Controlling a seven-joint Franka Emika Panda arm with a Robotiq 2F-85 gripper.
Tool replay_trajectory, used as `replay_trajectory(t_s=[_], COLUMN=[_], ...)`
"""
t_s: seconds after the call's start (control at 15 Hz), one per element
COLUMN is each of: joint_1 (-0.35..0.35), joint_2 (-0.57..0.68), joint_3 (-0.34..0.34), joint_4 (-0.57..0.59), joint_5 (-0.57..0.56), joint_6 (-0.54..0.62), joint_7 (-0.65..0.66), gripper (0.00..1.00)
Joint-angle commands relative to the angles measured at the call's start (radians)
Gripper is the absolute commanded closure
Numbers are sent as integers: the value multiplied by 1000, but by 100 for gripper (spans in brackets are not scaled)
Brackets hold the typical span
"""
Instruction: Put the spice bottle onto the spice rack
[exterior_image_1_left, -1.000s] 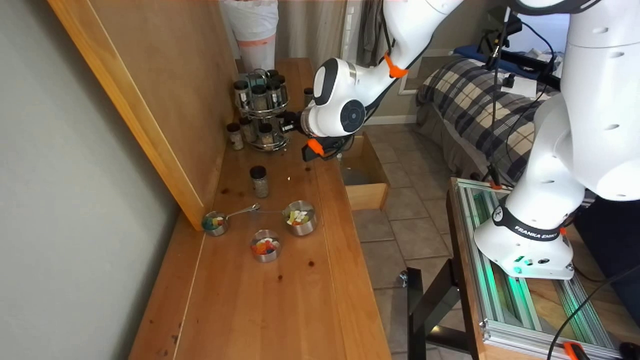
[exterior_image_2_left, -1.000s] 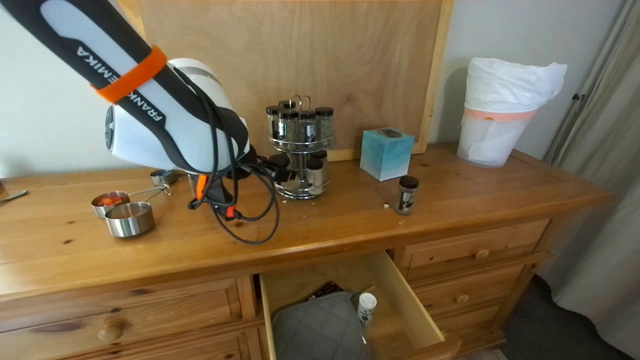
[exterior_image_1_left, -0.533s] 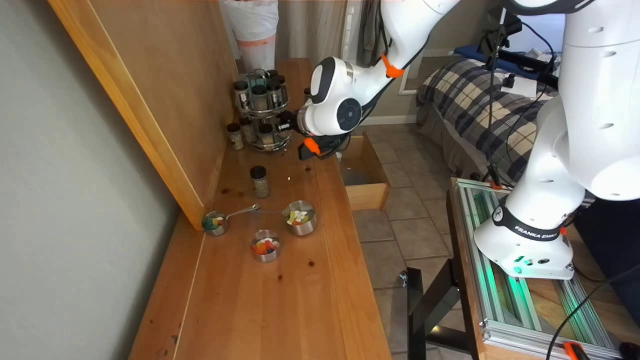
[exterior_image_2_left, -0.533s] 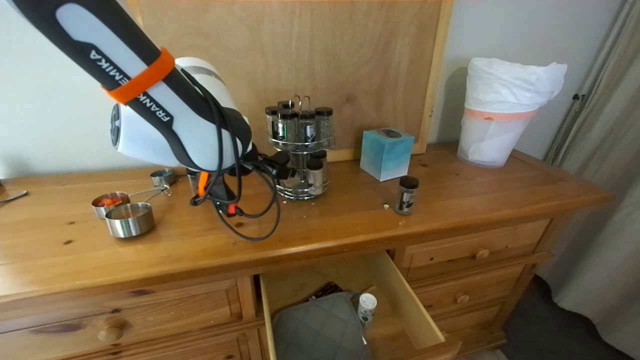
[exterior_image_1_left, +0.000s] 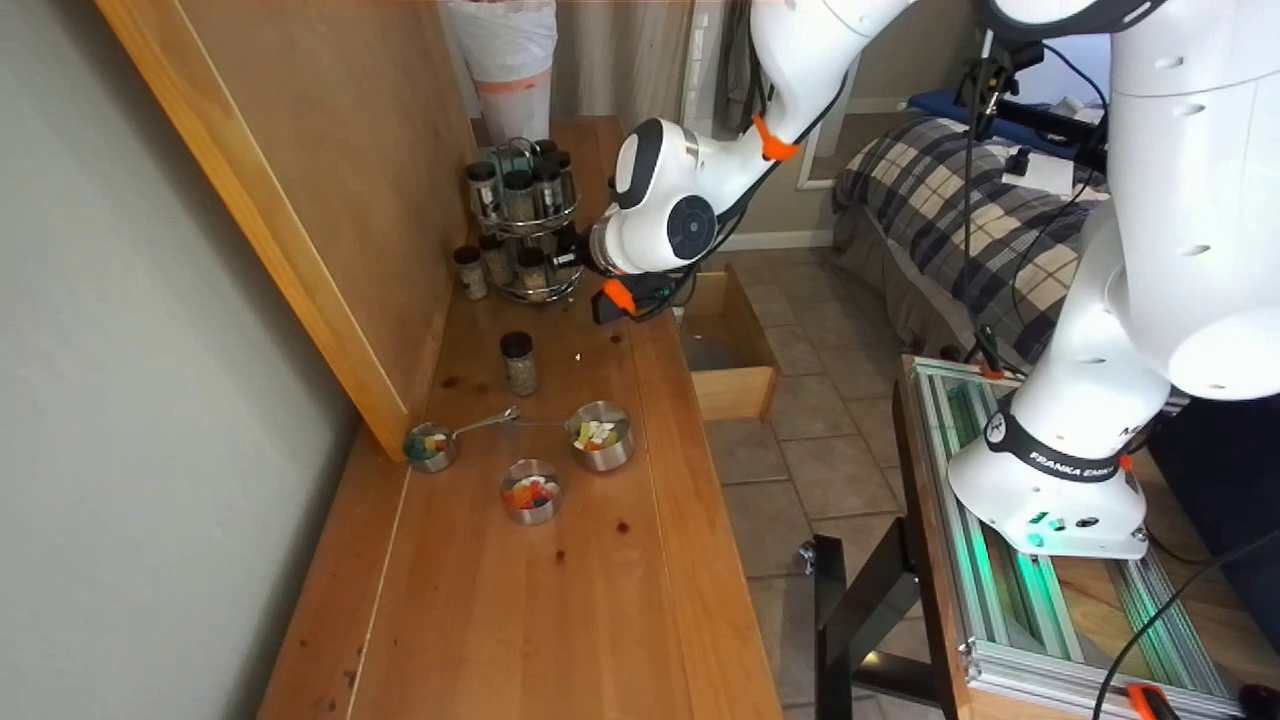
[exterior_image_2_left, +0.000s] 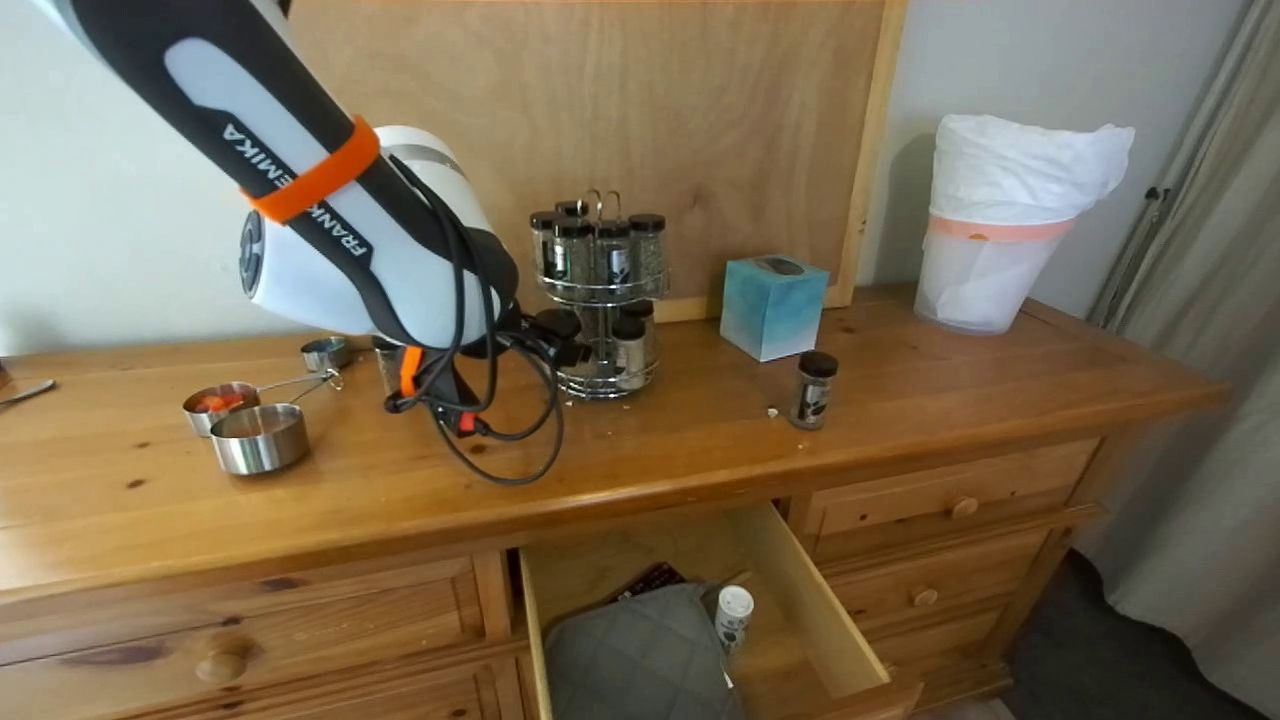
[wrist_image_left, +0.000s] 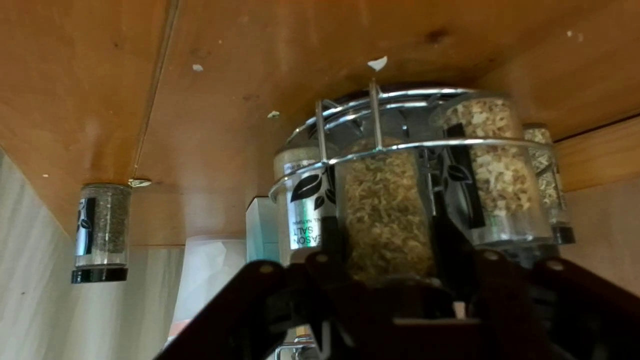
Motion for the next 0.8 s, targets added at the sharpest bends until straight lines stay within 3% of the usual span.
replay_trajectory(t_s=[0.0, 0.47, 0.73], joint_1=[-32, -61, -48], joint_2=[34, 59, 88], joint_3=[7, -16, -64], joint_4=[48, 101, 125], joint_5=[-6, 78, 217], joint_6=[58, 200, 272], joint_7=[22, -65, -199], gripper=[77, 77, 77])
